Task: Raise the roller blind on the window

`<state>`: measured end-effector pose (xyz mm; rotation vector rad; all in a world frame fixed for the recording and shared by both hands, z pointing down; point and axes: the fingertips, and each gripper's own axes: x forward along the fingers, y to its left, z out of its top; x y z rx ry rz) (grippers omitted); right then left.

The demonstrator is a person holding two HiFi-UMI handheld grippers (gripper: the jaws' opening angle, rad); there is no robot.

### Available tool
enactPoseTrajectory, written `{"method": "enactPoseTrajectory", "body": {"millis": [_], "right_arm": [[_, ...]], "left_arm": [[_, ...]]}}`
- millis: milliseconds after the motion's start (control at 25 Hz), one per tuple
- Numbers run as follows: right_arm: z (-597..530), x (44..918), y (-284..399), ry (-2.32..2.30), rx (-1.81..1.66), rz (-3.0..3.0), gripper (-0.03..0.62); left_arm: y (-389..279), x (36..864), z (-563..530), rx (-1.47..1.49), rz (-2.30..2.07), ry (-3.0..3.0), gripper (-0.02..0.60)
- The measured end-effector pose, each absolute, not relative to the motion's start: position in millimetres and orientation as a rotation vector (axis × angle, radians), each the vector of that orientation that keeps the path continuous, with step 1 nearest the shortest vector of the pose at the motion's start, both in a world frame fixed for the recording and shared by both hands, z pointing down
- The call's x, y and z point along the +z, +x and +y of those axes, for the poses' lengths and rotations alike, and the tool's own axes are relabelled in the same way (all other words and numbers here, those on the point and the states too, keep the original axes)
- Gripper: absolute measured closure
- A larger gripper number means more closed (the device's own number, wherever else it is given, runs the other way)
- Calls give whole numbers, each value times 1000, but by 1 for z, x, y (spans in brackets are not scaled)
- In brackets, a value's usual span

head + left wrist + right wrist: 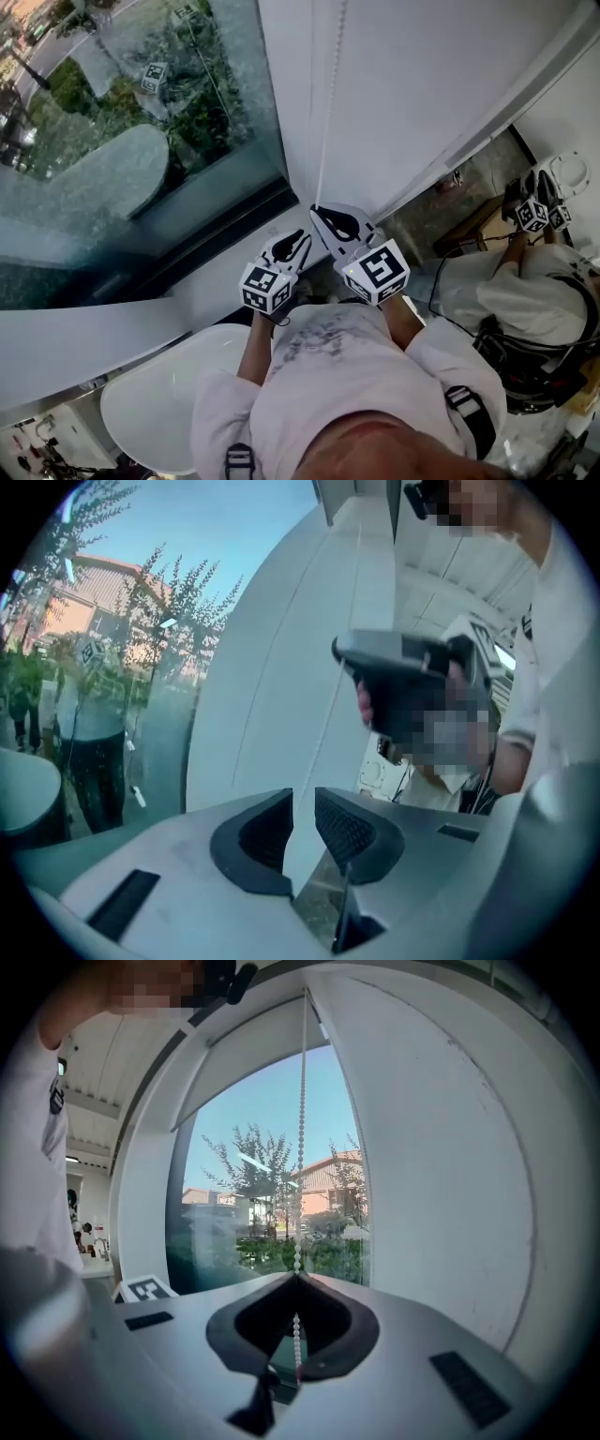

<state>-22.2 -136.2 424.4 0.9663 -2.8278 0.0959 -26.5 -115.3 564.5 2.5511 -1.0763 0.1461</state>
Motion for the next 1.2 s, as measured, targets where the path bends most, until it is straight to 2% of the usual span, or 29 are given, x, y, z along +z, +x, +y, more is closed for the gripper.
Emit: {"method": "enactPoseTrajectory", "body": {"millis": [280,600,840,920,1200], "right_arm": [[-136,423,-23,964,92,-2833,533],[-132,422,-24,967,88,-2831,533],[-126,421,-26,960,82,-2828,533],[-127,421,-27,956,81,-2831,533],[-131,428,-27,965,87,-2823,533]], "left_arm": [[-39,426,-116,-46,-1034,2745,518],[-24,318,-124,-150,-990,2949,518],[-7,281,-133,-134,-1019,3028,522],[-6,278,-138,-114,-1059,3023,565],[-9,286,-145,-139,-1156,2978,574]]}}
